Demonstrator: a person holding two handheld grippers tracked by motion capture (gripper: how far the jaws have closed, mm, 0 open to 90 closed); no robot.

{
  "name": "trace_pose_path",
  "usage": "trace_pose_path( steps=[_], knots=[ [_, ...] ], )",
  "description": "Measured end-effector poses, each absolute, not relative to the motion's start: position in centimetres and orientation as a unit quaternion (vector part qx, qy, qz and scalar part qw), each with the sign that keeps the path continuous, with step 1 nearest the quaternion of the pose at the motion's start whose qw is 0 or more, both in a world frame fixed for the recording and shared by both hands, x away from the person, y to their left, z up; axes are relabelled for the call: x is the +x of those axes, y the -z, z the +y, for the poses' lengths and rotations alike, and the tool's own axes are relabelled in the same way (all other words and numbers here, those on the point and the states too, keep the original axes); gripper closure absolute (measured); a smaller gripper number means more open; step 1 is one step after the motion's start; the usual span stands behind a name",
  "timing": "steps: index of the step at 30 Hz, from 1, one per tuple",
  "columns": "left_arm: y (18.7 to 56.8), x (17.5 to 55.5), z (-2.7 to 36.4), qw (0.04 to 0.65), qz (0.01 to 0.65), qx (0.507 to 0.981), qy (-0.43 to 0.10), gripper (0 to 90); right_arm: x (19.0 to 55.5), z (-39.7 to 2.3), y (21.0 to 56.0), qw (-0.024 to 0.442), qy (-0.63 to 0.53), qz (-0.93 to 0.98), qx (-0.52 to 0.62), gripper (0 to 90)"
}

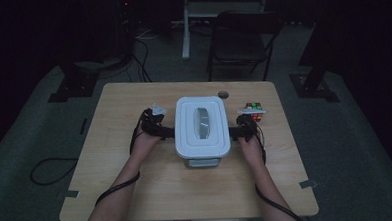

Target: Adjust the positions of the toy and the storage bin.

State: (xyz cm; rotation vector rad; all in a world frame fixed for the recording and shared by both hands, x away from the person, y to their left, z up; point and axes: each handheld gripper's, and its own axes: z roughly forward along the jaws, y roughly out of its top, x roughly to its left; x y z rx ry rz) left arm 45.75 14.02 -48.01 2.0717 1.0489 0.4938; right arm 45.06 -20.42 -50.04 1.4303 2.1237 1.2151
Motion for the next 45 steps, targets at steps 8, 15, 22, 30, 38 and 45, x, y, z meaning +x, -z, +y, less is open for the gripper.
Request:
trace_pose_path(
  steps=[8,15,22,30,38,45],
  knots=[
    [47.7,45.2,13.7,0.374,0.406,0.813,-0.185,0.4,44.2,-20.7,50.2,0.141,-0.44,0.731,0.502,16.5],
    [47.5,43.8,13.6,0.366,0.392,0.822,-0.19,0.4,43.0,-20.7,50.1,0.139,-0.437,0.733,0.502,16.8],
    [47.4,42.5,13.5,0.362,0.381,0.829,-0.193,0.4,41.4,-20.7,50.1,0.145,-0.437,0.734,0.5,17.0],
    [47.4,40.8,13.3,0.357,0.365,0.837,-0.197,0.5,39.6,-20.9,50.0,0.142,-0.437,0.734,0.5,17.0],
    [47.2,39.1,13.0,0.346,0.35,0.846,-0.203,0.4,38.1,-21.1,50.0,0.136,-0.441,0.735,0.497,17.0],
    [47.5,37.8,12.9,0.337,0.339,0.856,-0.198,0.5,36.4,-21.3,50.0,0.132,-0.444,0.735,0.495,17.1]
  ],
)
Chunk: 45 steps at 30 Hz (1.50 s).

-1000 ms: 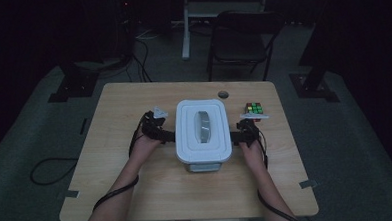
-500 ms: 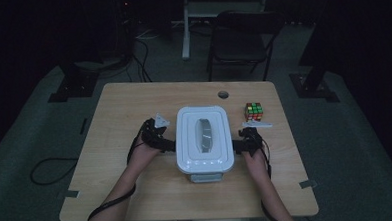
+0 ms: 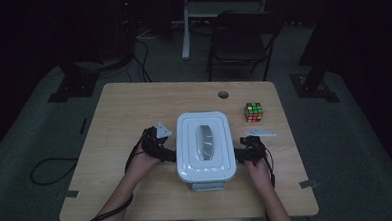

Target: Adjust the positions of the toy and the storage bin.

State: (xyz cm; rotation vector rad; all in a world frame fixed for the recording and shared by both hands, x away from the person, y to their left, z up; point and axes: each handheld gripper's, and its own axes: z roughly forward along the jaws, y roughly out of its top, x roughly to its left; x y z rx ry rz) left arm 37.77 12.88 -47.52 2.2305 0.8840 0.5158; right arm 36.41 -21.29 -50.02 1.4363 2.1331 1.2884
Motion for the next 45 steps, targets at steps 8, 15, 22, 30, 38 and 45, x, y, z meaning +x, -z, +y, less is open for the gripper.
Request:
trace_pose_path(
  steps=[8,15,22,30,38,45],
  knots=[
    [47.6,36.4,12.7,0.337,0.334,0.858,-0.195,0.4,34.4,-21.5,49.9,0.134,-0.446,0.735,0.493,18.3],
    [47.7,35.2,12.9,0.343,0.331,0.859,-0.184,0.4,33.0,-21.7,50.2,0.12,-0.458,0.728,0.496,18.3],
    [47.6,34.4,13.0,0.34,0.325,0.863,-0.185,0.4,31.6,-21.7,50.4,0.118,-0.463,0.725,0.496,18.3],
    [48.5,34.2,13.6,0.365,0.324,0.857,-0.163,0.4,31.1,-22.1,50.6,0.117,-0.465,0.722,0.499,13.0],
    [49.9,34.2,15.2,0.363,0.327,0.86,-0.149,0.5,32.1,-24.7,50.5,0.173,-0.47,0.698,0.512,13.1],
    [50.2,33.4,17.8,0.388,0.331,0.85,-0.13,0.4,34.7,-26.9,50.5,0.187,-0.455,0.673,0.552,12.3]
  ],
)
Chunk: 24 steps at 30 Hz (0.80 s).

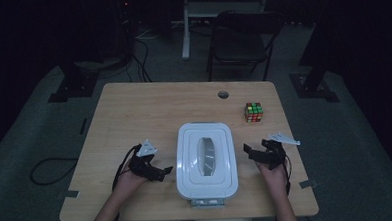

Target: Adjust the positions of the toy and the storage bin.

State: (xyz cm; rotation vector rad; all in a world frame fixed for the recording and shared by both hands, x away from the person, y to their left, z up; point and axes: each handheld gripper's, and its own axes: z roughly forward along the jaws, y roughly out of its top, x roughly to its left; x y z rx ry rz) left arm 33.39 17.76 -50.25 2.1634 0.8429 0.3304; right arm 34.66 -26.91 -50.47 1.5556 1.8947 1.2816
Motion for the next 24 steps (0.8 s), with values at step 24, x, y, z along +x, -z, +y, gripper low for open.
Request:
trace_pose_path(
  steps=[24],
  knots=[
    [51.6,29.8,24.9,0.352,0.401,0.833,-0.147,0.5,45.5,-28.9,49.6,0.226,-0.412,0.66,0.586,13.3]
  ],
)
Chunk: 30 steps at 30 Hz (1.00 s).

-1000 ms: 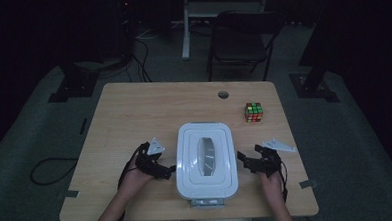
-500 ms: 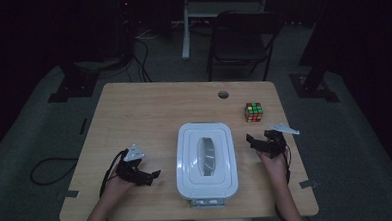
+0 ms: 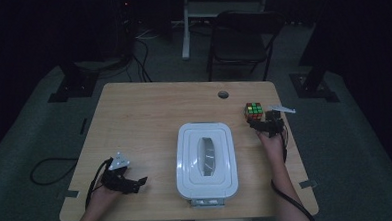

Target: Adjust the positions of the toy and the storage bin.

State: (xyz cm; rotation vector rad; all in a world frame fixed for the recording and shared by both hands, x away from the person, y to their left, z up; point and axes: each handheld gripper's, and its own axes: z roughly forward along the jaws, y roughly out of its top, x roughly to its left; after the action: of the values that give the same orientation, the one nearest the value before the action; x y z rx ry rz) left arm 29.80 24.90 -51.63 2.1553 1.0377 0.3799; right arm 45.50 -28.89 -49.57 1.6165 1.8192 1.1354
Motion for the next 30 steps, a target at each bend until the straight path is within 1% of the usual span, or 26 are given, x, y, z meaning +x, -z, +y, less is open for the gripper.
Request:
trace_pose_path(
  steps=[3,9,11,14,19,22,23,24,26,29,30],
  knots=[
    [52.1,29.3,25.9,0.352,0.412,0.828,-0.144,0.4,46.7,-29.0,49.2,0.236,-0.402,0.655,0.594,13.2],
    [52.3,29.0,26.3,0.348,0.422,0.824,-0.148,0.5,48.3,-28.9,49.4,0.232,-0.397,0.654,0.601,13.2],
    [52.4,29.0,26.3,0.34,0.429,0.822,-0.158,0.5,49.1,-28.8,49.7,0.241,-0.387,0.654,0.604,13.2],
    [52.4,28.9,26.1,0.321,0.43,0.825,-0.177,0.5,49.8,-28.7,50.2,0.238,-0.383,0.653,0.608,13.3],
    [52.4,28.8,26.2,0.319,0.44,0.82,-0.18,0.5,50.9,-28.5,50.6,0.23,-0.386,0.655,0.607,14.9],
    [52.4,28.7,26.3,0.318,0.445,0.817,-0.182,0.5,51.4,-28.2,50.5,0.23,-0.379,0.662,0.605,19.1],
    [52.4,28.7,26.3,0.317,0.448,0.816,-0.183,0.5,51.4,-28.1,50.5,0.229,-0.379,0.663,0.604,21.4],
    [52.4,28.7,26.4,0.317,0.449,0.815,-0.184,0.5,51.5,-28.0,50.5,0.227,-0.379,0.665,0.602,26.0],
    [52.4,28.6,26.4,0.317,0.451,0.814,-0.185,0.5,51.5,-27.8,50.5,0.231,-0.372,0.667,0.603,30.0],
    [52.4,28.6,26.4,0.316,0.452,0.813,-0.186,0.5,51.5,-27.7,50.5,0.236,-0.368,0.672,0.599,31.6],
    [52.4,28.5,26.4,0.316,0.453,0.813,-0.186,0.5,51.4,-27.6,50.4,0.244,-0.361,0.675,0.595,32.8]
  ],
)
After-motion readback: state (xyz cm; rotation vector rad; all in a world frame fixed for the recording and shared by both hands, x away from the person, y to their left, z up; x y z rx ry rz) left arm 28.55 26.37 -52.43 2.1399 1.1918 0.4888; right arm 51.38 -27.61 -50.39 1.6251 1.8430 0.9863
